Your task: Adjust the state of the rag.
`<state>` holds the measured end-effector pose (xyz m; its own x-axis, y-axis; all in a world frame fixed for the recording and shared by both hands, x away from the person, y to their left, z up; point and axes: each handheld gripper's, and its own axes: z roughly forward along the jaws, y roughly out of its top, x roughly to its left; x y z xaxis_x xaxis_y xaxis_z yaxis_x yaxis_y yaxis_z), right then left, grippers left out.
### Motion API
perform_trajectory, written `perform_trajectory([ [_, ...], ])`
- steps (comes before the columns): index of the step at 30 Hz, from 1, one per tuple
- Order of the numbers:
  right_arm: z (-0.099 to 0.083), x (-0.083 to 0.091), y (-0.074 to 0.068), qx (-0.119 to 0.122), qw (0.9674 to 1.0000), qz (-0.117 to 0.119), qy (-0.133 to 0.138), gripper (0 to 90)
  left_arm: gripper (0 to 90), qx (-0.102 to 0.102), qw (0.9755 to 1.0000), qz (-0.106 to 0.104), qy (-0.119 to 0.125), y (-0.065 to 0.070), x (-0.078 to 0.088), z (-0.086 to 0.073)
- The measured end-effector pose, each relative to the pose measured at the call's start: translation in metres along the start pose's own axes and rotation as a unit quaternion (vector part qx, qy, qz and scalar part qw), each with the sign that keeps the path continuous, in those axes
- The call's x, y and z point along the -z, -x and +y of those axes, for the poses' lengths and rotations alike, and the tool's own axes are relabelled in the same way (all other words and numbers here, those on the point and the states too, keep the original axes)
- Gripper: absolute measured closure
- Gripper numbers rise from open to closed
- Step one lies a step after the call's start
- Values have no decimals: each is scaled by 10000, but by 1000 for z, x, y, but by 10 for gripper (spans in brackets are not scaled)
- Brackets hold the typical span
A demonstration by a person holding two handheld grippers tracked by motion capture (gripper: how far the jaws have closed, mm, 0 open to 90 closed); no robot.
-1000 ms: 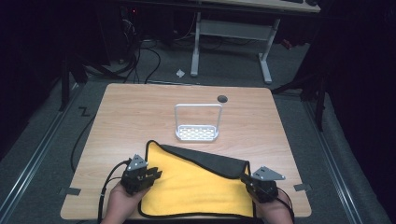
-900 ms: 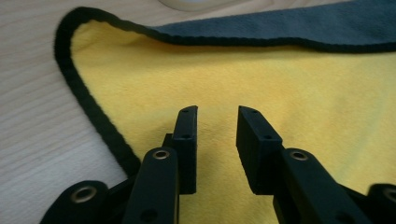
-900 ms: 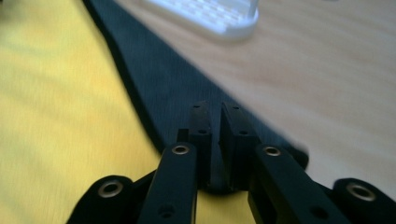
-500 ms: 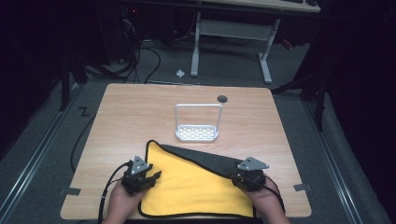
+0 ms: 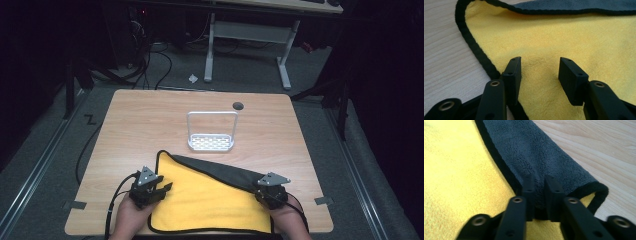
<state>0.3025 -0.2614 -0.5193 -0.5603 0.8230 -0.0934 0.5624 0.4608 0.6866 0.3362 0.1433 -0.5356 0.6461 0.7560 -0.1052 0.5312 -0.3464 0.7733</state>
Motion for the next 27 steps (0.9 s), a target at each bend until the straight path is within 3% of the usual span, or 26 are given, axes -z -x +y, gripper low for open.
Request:
perform_trajectory([
  [4,3,3,-3,105,9999,-86,44,858,543,8,10000,-8,2,-1,0,0],
  [7,7,8,-1,86,9996,-164,235,862,577,22,10000,44,-14,-1,0,0],
  [12,14,16,10,-153,9975,-345,603,860,587,23,10000,51,-10,-1,0,0],
  [18,27,10,34,-494,9940,-517,828,858,603,34,10000,82,-5,-1,0,0],
  [25,42,-19,67,-785,9911,-856,655,805,611,45,10000,77,-7,-2,0,0],
  [27,46,-24,77,-910,9881,-1041,667,798,614,51,10000,83,-6,-2,0,0],
])
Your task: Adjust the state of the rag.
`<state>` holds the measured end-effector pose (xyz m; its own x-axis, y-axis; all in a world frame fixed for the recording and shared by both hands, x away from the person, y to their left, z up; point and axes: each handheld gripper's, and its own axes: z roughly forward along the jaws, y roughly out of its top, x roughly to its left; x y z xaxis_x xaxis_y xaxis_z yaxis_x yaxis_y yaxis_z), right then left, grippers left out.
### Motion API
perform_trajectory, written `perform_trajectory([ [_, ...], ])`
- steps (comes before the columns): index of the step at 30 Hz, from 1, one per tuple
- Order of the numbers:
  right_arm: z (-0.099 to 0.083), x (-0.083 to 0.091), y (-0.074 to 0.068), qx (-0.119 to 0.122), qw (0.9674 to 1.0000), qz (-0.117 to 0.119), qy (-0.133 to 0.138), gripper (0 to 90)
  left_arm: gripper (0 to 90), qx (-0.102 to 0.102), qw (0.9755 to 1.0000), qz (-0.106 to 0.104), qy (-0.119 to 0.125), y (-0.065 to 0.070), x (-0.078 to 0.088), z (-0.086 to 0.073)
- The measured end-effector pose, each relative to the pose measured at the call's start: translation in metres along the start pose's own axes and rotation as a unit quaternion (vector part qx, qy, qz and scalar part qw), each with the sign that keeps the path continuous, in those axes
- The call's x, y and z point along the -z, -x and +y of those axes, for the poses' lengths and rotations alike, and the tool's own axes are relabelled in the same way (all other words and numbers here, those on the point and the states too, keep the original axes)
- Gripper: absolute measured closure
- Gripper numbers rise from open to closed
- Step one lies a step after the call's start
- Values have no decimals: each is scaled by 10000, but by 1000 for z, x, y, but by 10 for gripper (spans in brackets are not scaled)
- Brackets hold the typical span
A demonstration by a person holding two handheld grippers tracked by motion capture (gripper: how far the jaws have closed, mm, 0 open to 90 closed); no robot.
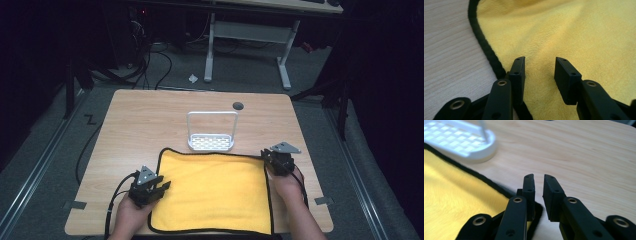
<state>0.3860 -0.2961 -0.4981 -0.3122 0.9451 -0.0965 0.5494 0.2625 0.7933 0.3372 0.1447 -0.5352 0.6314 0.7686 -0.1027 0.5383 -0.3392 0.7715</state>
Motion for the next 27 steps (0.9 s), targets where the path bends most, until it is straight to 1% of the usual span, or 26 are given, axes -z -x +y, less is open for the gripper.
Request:
perform_trajectory([
  [1,3,-2,5,-95,9999,-47,-10,777,623,-2,10000,17,-7,0,0,0],
  [2,7,-1,9,-135,9999,-93,7,773,630,-1,10000,26,-8,0,0,0],
  [3,11,3,12,-138,9998,-104,72,772,634,-2,10000,31,-9,0,0,0],
  [5,17,13,11,-67,9998,-66,164,771,635,-1,10000,31,-7,0,0,0],
  [6,18,20,7,11,9998,33,215,771,636,2,10000,35,-8,0,0,0],
  [7,18,25,3,35,9997,129,204,771,642,18,10000,44,1,0,0,0],
  [8,16,29,-3,133,9994,258,195,771,648,45,10000,52,4,0,0,0],
  [9,12,34,-9,192,9988,407,168,772,665,75,10000,57,-1,-1,0,0],
  [10,7,37,-16,214,9980,581,94,773,680,146,9999,50,2,-2,0,0],
  [11,0,38,-22,235,9971,721,20,783,716,166,9998,80,-1,-3,1,1],
  [12,-7,39,-27,243,9964,807,-60,800,777,83,9998,139,70,-3,4,1],
  [13,-16,38,-33,256,9951,931,-201,820,828,50,9997,200,159,-3,6,2],
  [14,-22,37,-37,329,9946,941,-289,848,877,37,9995,219,213,-4,9,4],
  [15,-26,37,-39,369,9944,929,-345,879,900,83,9994,147,287,-4,11,6],
  [16,-32,35,-41,395,9935,958,-476,900,900,117,9995,104,258,-4,11,7],
  [18,-36,31,-40,441,9933,861,-627,900,900,36,9998,122,155,-3,8,8],
  [19,-38,30,-39,448,9932,827,-687,900,900,-27,9999,112,19,-2,6,7],
  [21,-41,27,-36,420,9934,774,-739,900,900,-109,9997,78,-196,1,0,6],
  [22,-43,26,-36,394,9933,739,-791,900,900,-164,9996,98,-217,2,-1,5],
  [23,-44,25,-35,395,9933,751,-783,900,900,-184,9995,104,-216,4,0,5],
  [25,-45,26,-34,345,9934,781,-763,899,900,-168,9995,34,-248,5,1,4],
  [27,-47,27,-33,367,9938,749,-739,897,900,-201,9995,-21,-248,7,3,2],
])
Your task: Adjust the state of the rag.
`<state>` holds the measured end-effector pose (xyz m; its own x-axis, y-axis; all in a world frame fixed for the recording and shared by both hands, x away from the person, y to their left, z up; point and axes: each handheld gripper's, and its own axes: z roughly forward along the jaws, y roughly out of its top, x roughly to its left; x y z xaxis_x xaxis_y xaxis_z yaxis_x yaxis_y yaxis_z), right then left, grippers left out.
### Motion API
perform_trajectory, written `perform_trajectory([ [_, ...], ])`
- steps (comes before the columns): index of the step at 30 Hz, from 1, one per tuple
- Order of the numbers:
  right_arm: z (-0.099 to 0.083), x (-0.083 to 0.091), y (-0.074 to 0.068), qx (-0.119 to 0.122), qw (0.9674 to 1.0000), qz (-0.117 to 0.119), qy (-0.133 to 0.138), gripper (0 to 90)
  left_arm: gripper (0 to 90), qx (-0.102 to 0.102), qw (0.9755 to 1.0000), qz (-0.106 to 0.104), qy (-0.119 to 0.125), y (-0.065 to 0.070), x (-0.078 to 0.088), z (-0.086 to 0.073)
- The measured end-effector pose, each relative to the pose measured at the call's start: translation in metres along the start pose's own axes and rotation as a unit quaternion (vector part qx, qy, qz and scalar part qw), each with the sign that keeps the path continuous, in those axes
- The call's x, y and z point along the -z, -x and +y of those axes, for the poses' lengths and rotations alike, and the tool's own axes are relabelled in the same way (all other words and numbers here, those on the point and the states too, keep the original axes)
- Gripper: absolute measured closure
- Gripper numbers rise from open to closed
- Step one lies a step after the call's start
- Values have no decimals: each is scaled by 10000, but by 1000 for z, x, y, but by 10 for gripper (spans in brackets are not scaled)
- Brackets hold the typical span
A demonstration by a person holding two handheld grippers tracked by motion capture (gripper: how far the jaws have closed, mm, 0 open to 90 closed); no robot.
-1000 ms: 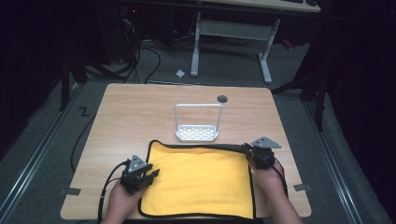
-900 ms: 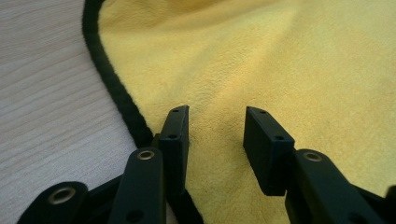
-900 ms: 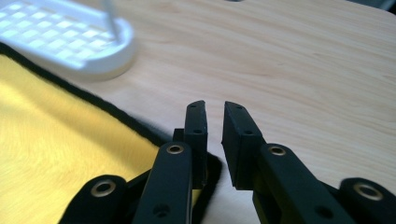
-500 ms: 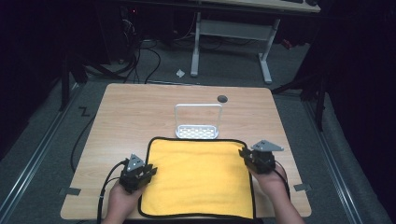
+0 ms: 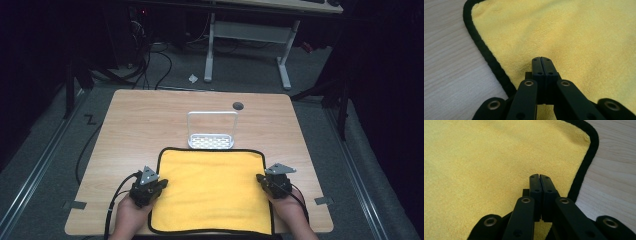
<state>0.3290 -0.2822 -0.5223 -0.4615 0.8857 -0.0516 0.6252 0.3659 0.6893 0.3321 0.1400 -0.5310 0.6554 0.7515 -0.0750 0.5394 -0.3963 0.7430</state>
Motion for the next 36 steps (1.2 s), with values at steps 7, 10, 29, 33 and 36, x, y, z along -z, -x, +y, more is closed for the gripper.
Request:
perform_trajectory([
  [7,-7,8,0,-16,10000,-38,26,827,820,-108,9997,-218,40,6,4,-1],
  [10,-2,15,-4,-69,9995,19,294,750,707,182,9994,-60,304,-11,7,8],
  [29,19,19,-71,666,9942,442,715,626,562,432,9976,533,85,-60,-57,55],
  [33,23,18,-83,758,9928,538,749,583,663,385,9978,518,139,-60,-56,53],
  [36,26,18,-97,859,9911,628,800,544,796,603,9974,307,244,-66,-54,49],
])
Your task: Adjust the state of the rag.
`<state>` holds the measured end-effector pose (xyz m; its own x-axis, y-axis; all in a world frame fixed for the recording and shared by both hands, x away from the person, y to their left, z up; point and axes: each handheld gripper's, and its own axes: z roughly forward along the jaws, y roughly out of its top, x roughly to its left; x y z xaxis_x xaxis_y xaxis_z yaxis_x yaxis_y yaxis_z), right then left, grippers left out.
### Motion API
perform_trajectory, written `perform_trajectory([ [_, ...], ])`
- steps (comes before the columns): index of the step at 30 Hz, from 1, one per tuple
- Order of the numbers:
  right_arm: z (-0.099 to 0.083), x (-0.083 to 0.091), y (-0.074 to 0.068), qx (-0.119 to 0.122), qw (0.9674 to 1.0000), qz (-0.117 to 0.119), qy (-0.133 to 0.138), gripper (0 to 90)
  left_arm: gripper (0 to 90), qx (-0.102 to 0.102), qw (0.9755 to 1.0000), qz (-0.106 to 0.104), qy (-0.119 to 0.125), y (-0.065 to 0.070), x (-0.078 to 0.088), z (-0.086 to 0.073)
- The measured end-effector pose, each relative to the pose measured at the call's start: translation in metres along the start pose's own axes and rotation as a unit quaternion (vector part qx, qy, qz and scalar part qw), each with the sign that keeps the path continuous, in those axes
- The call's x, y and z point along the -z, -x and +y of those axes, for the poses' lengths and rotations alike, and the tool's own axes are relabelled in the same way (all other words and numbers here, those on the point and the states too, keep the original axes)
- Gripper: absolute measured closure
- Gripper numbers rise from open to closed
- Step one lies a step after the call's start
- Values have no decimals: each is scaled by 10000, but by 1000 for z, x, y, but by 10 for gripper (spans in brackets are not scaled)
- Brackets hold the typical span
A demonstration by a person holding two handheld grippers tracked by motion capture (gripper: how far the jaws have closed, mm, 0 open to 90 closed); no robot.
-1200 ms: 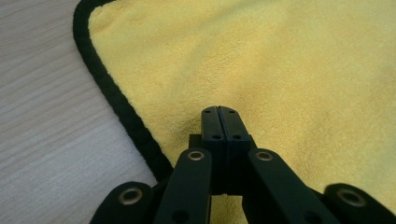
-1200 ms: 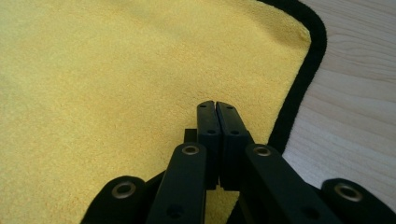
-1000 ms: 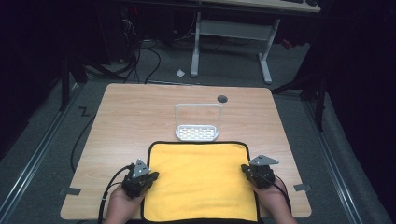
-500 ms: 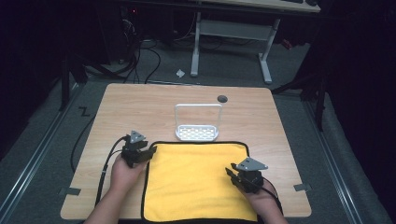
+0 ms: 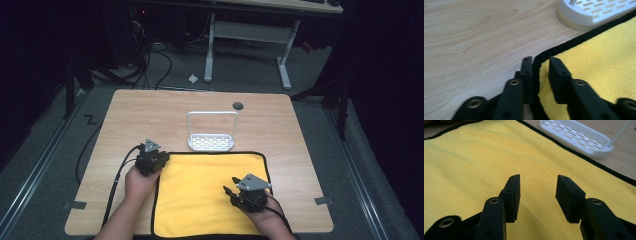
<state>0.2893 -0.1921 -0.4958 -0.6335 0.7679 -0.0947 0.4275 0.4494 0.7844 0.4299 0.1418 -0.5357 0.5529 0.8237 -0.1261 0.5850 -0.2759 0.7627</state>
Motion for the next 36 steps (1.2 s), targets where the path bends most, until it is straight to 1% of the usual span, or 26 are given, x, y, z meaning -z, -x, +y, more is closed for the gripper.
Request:
perform_trajectory([
  [3,6,-3,-9,63,9999,125,69,526,833,205,9995,-247,30,-6,1,0],
  [5,10,-6,-15,92,9998,198,33,516,844,310,9990,-320,58,-8,1,-1],
  [7,15,-10,-22,163,9996,248,-10,516,848,294,9991,-308,70,-8,1,-1],
  [8,18,-13,-26,198,9993,312,-58,529,849,272,9992,-300,73,-8,1,-1],
  [9,21,-14,-28,200,9990,382,-100,546,850,268,9992,-301,81,-8,2,-1],
  [10,24,-16,-32,201,9986,469,-114,546,851,281,9991,-312,82,-8,2,-1],
  [12,31,-20,-40,180,9980,599,-76,541,851,314,9989,-318,138,-9,3,-2],
  [15,40,-29,-51,190,9968,764,-100,524,852,327,9989,-295,167,-9,3,-2],
  [17,45,-36,-58,263,9961,826,-137,517,851,337,9988,-297,208,-9,4,-2],
  [18,48,-39,-62,303,9958,847,-161,511,851,376,9985,-314,226,-10,4,-2],
  [19,51,-43,-68,355,9958,832,-151,491,851,395,9985,-319,226,-10,4,-2],
  [23,58,-55,-83,500,9945,900,-179,478,851,453,9980,-372,225,-11,4,-2],
  [24,60,-59,-89,557,9939,935,-201,475,851,469,9979,-382,219,-12,4,-2],
  [28,64,-71,-104,602,9919,1088,-257,469,851,495,9978,-394,212,-12,4,-2],
  [30,65,-79,-114,644,9902,1195,-313,468,852,504,9977,-410,213,-12,4,-3],
  [31,66,-82,-117,624,9898,1230,-356,468,851,507,9976,-421,208,-13,4,-3],
  [33,66,-90,-125,721,9879,1313,-413,468,851,516,9975,-430,204,-13,4,-3],
  [34,66,-93,-129,718,9872,1351,-450,468,851,510,9976,-430,198,-13,4,-3],
  [36,66,-101,-136,773,9849,1467,-503,468,851,517,9976,-426,191,-13,4,-3],
])
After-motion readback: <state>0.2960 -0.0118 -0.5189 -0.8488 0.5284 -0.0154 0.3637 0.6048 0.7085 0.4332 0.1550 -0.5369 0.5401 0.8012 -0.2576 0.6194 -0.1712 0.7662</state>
